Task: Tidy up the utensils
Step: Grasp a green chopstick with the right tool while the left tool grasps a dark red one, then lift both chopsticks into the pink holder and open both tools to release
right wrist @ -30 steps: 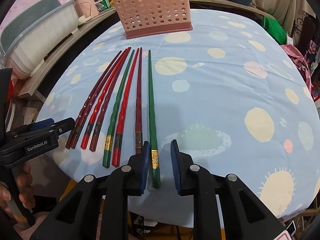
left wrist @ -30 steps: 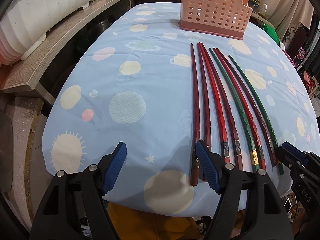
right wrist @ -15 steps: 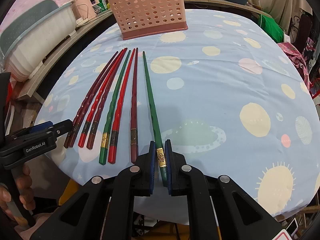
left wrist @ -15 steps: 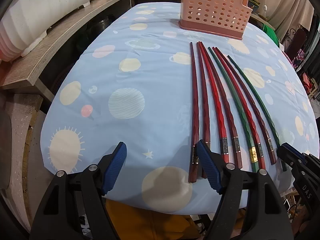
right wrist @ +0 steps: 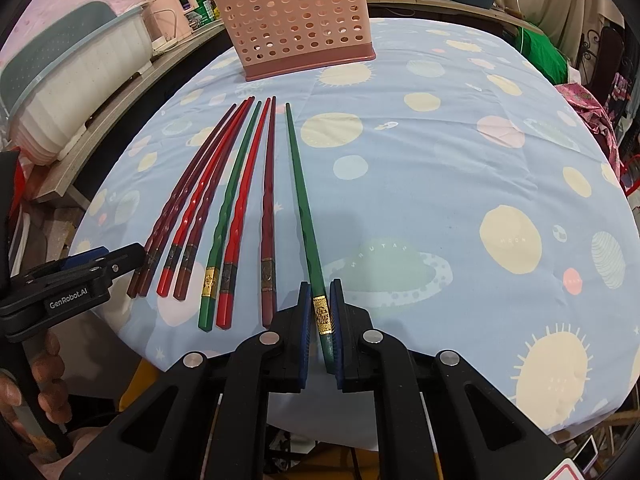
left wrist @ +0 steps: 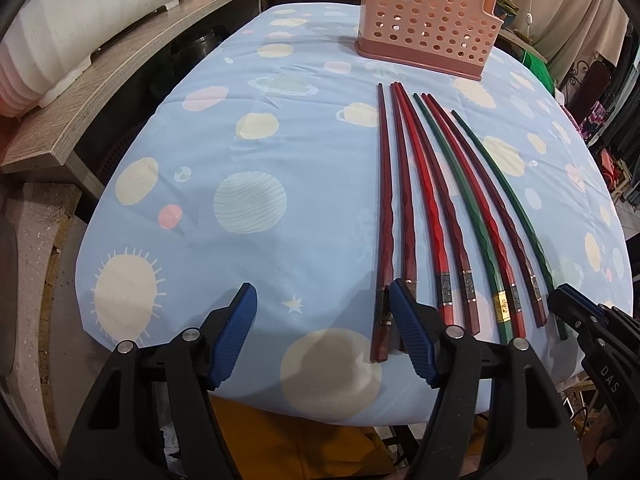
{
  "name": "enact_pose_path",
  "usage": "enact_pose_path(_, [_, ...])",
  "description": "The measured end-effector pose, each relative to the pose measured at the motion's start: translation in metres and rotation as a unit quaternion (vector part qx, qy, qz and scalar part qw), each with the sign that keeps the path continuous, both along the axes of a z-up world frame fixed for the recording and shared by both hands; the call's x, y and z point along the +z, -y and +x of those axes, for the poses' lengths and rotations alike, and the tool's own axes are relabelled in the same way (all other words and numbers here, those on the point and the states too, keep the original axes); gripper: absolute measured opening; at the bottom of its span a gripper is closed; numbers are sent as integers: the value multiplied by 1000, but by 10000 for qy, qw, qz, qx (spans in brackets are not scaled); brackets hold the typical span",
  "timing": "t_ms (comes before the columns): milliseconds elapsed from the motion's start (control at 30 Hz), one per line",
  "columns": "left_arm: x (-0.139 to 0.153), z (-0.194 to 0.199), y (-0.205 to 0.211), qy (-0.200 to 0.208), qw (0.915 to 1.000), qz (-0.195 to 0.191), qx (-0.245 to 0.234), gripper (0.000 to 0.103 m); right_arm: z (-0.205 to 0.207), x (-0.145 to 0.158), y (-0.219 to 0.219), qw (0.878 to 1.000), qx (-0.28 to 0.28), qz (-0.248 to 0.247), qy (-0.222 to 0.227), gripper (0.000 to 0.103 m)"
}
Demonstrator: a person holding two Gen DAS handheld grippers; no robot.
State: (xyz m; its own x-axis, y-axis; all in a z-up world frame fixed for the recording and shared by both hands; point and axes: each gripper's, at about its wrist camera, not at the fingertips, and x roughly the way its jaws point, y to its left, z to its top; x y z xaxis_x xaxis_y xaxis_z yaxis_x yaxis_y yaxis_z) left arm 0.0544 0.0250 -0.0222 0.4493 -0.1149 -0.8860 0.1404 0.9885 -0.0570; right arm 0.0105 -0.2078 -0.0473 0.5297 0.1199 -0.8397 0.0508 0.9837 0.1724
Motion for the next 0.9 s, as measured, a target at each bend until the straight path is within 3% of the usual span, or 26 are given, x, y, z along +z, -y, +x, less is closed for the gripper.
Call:
enact_pose_path(300, [-2,-3,7,6,9999,113,-120,59,0,0,0,10000,0,-2,2,9])
enact_pose_path(500, [0,-3,7,50,9998,60,-160,33,0,0,0,10000,3,-3,2,9])
enact_pose_path(567, [1,-3,6,44,9998,-10,-190,17,0,0,0,10000,7,-1,3,9])
enact_pose_path(633, [1,-2,6,13,9997,-96,-229,10,0,0,0,10000,12,3,3,9])
enact_pose_path(900, [15,3,5,76,9996,-204,-197,7,4,13,4,9998,-8,51,169,7])
